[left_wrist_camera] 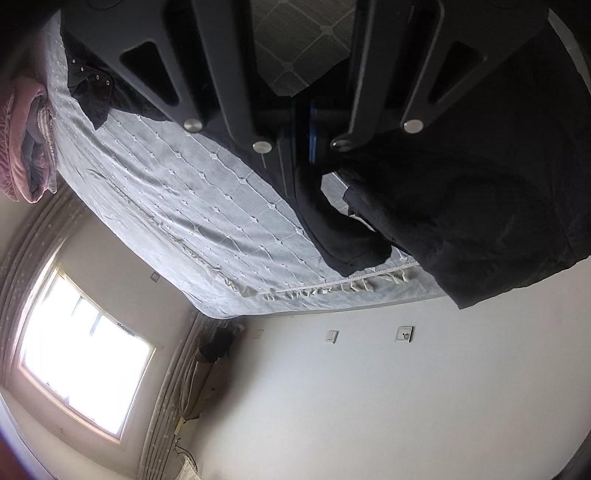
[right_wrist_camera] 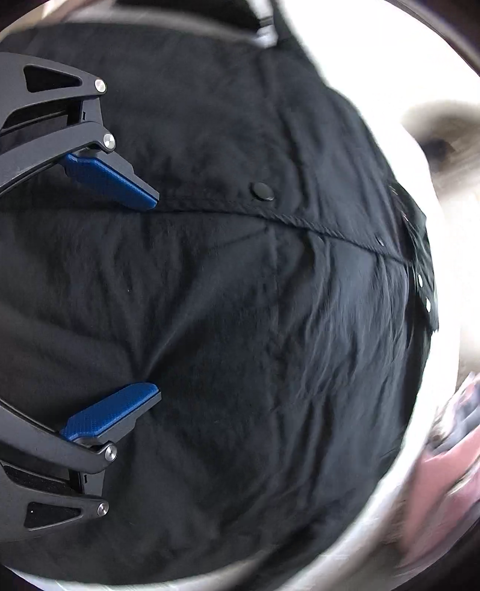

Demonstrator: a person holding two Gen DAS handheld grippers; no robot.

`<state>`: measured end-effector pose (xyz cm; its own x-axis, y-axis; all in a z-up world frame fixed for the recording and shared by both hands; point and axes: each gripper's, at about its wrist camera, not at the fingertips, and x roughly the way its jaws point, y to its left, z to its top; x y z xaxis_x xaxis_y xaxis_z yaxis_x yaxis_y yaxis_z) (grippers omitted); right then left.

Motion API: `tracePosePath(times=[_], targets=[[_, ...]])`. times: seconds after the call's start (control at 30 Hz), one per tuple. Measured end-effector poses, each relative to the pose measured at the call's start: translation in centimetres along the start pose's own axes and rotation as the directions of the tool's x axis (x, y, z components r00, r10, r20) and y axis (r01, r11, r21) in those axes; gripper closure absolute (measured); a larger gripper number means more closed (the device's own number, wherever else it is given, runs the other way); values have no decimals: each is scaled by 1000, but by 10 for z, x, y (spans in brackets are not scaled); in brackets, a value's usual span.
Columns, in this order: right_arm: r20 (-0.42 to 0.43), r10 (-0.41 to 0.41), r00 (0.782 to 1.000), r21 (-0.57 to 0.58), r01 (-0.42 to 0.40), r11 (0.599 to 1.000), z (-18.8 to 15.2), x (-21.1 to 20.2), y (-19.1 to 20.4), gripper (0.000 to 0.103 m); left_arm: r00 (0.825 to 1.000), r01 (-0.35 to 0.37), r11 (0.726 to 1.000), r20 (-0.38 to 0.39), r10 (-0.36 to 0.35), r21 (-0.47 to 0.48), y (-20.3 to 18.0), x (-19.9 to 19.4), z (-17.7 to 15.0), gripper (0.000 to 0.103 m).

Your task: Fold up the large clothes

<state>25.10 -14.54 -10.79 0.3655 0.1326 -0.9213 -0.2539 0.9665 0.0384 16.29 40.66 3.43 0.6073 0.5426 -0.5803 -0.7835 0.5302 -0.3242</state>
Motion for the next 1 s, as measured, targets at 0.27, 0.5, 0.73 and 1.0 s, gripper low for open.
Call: tracePosePath(times=[0.27,0.5,0.73,1.0], targets=[[13,4,1000,65,-5,998,1,-15,-14,4,991,84,992,93,-93,95,-46,-48,3,97],[108,39,993,278,-68,958,5,-47,-69,4,939,266,931,153,-309,248,-137,-118,-22,97],[179,100,979,465,-173,868,1,-63,-120,4,853,470,785,22,-522,402,-242,-152,-100,97],[230,133,964,537,-240,809,-7,-82,-151,4,832,542,589,-283,-477,600,-313,-111,-261,94]])
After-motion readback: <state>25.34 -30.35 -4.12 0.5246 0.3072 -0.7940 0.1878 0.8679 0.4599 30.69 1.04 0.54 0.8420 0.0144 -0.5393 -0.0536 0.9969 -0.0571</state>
